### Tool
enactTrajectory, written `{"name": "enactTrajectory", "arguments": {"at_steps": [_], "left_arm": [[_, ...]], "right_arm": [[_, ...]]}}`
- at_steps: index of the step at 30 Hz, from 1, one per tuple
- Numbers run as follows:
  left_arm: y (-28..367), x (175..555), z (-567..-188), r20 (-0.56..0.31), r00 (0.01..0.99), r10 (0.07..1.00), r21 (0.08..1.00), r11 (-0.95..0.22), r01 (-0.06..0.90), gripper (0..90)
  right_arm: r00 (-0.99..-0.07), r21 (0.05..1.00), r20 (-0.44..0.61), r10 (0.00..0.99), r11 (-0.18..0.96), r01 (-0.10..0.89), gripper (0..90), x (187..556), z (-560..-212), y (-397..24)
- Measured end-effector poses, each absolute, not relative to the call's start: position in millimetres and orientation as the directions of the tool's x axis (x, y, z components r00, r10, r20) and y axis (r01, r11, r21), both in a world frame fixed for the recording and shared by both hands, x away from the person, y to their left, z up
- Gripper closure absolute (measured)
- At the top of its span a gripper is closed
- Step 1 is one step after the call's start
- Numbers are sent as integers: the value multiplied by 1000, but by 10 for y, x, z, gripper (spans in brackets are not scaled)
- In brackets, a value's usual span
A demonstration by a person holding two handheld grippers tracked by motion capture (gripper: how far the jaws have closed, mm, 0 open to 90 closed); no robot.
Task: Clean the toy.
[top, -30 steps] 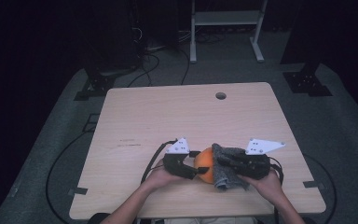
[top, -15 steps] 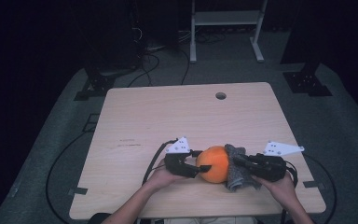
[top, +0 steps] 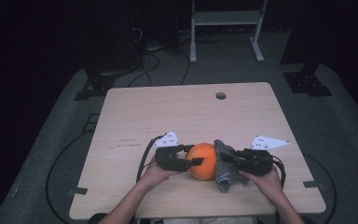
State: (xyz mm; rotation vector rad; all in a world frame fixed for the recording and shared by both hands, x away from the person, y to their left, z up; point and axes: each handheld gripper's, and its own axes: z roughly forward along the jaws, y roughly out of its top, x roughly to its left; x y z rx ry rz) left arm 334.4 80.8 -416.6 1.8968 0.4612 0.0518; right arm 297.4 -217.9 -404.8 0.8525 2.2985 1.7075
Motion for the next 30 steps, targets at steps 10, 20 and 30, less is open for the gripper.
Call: {"name": "enactTrajectory", "arguments": {"at_steps": [10, 20, 30], "left_arm": [[743, 3275, -4196, -140, 932, 335, 913, -321, 252, 409], [724, 3409, -4350, -212, 940, 267, 902, -317, 294, 122], [659, 3333, -4323, -134, 952, 274, 908, -352, 229, 384]], "right_arm": [[-828, 917, 119, 548, 259, 304, 792, 2947, -4077, -2091], [-787, 905, 183, 589, 212, 369, 788, 2956, -4205, -2339], [-856, 941, 109, 506, 225, 253, 791, 2839, -3866, -2093]]}}
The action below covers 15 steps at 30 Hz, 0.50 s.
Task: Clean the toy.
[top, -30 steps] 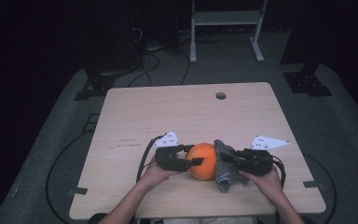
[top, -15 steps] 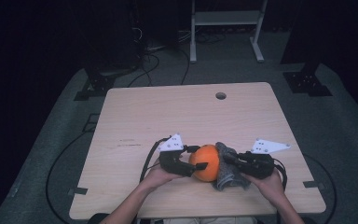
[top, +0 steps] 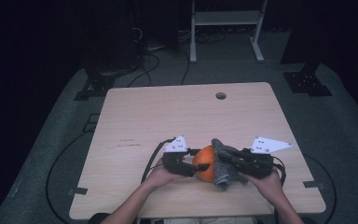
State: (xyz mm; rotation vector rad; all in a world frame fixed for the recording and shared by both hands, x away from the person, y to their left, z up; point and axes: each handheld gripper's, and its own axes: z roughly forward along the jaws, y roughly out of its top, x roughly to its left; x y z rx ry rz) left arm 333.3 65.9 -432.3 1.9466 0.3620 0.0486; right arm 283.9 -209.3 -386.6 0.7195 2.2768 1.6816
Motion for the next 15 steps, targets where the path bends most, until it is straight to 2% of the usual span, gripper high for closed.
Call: {"name": "enactTrajectory", "arguments": {"at_steps": [4, 10, 15], "left_arm": [[690, 3346, -4344, -152, 950, 275, 909, -339, 243, 394], [677, 3348, -4248, -188, 947, 259, 916, -303, 264, 432], [775, 3282, -4078, -181, 948, 261, 931, -265, 250, 437]], "right_arm": [[-857, 926, 97, 505, 269, 263, 792, 2892, -3948, -2029], [-823, 926, 156, 546, 210, 315, 791, 2925, -4021, -2253], [-843, 946, 163, 512, 164, 282, 791, 2862, -3936, -2231]]}}
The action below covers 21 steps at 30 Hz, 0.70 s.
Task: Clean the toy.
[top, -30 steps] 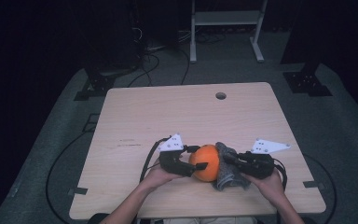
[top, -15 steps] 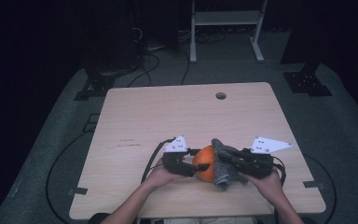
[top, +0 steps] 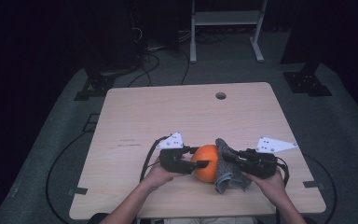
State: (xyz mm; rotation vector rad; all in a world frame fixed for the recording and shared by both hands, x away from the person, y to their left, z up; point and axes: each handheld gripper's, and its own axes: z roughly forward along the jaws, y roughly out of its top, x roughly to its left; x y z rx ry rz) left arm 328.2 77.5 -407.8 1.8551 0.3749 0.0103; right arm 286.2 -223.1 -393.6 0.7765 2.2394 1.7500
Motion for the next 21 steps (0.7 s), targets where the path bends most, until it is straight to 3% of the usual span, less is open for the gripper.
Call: {"name": "enactTrajectory", "arguments": {"at_steps": [4, 7, 9, 16, 21], "left_arm": [[811, 3319, -4111, -183, 939, 292, 919, -290, 269, 440], [837, 3348, -4155, -206, 931, 302, 909, -294, 297, 441], [847, 3353, -4132, -208, 928, 309, 908, -293, 300, 441], [856, 3334, -4028, -195, 924, 329, 919, -268, 289, 443], [803, 3333, -4129, -197, 914, 355, 895, -317, 315, 397]], "right_arm": [[-838, 938, 197, 509, 150, 311, 789, 2951, -3992, -2207], [-820, 911, 166, 548, 234, 341, 789, 2971, -4143, -2188], [-806, 900, 191, 560, 227, 371, 788, 2979, -4202, -2233], [-845, 946, 184, 502, 142, 291, 788, 2849, -3936, -2141], [-833, 931, 131, 537, 222, 289, 787, 2897, -4013, -2002]]}}
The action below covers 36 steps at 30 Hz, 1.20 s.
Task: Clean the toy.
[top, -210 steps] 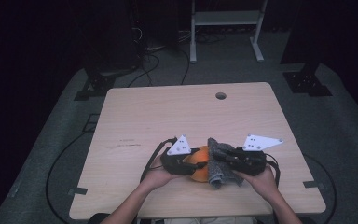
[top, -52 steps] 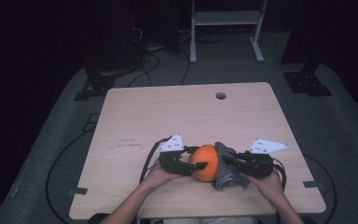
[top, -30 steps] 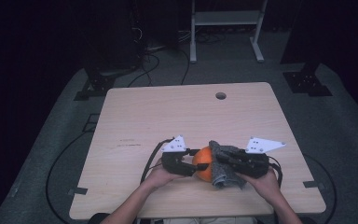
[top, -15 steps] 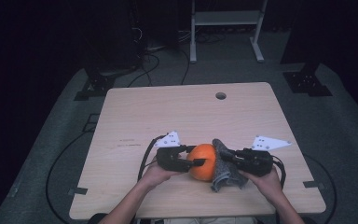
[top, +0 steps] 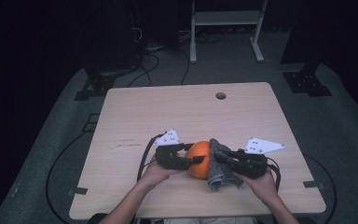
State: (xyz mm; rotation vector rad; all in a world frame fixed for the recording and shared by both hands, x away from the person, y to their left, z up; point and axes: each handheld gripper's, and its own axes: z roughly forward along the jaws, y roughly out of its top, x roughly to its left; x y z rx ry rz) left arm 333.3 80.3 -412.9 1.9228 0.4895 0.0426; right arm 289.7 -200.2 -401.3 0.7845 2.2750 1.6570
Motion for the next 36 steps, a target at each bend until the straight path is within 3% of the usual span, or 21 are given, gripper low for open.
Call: {"name": "enactTrajectory", "arguments": {"at_steps": [3, 6, 9, 11, 13, 17, 19, 24, 26, 33, 36], "left_arm": [[814, 3353, -4156, -239, 925, 296, 888, -318, 331, 300], [824, 3368, -4149, -179, 945, 275, 900, -342, 270, 217], [788, 3428, -4246, -127, 940, 316, 880, -401, 254, 143], [770, 3496, -4331, -219, 930, 294, 862, -389, 326, 89], [753, 3489, -4334, -196, 938, 287, 870, -390, 301, 120], [744, 3429, -4276, -147, 937, 318, 883, -386, 269, 334], [751, 3406, -4220, -141, 934, 329, 884, -383, 268, 362], [648, 3309, -4177, -95, 943, 319, 867, -439, 236, 370], [688, 3334, -4180, -124, 937, 327, 867, -424, 263, 378], [760, 3384, -4229, -165, 923, 349, 864, -399, 306, 374], [760, 3386, -4256, -173, 919, 355, 867, -388, 313, 358]], "right_arm": [[-819, 917, 142, 555, 237, 320, 787, 2944, -4140, -2041], [-806, 916, 145, 574, 229, 328, 786, 2953, -4148, -2101], [-804, 917, 151, 575, 222, 331, 786, 2968, -4168, -2125], [-803, 915, 151, 576, 225, 334, 784, 2980, -4173, -2135], [-800, 915, 153, 580, 224, 337, 783, 2987, -4177, -2151], [-799, 917, 153, 582, 218, 335, 783, 2976, -4147, -2174], [-805, 924, 142, 577, 215, 317, 787, 2947, -4086, -2162], [-855, 937, 70, 514, 259, 232, 792, 2814, -3930, -1906], [-853, 936, 30, 521, 284, 207, 793, 2802, -3921, -1864], [-785, 919, 82, 615, 258, 298, 792, 2982, -4093, -2148], [-783, 914, 113, 612, 245, 323, 791, 2960, -4140, -2219]]}}
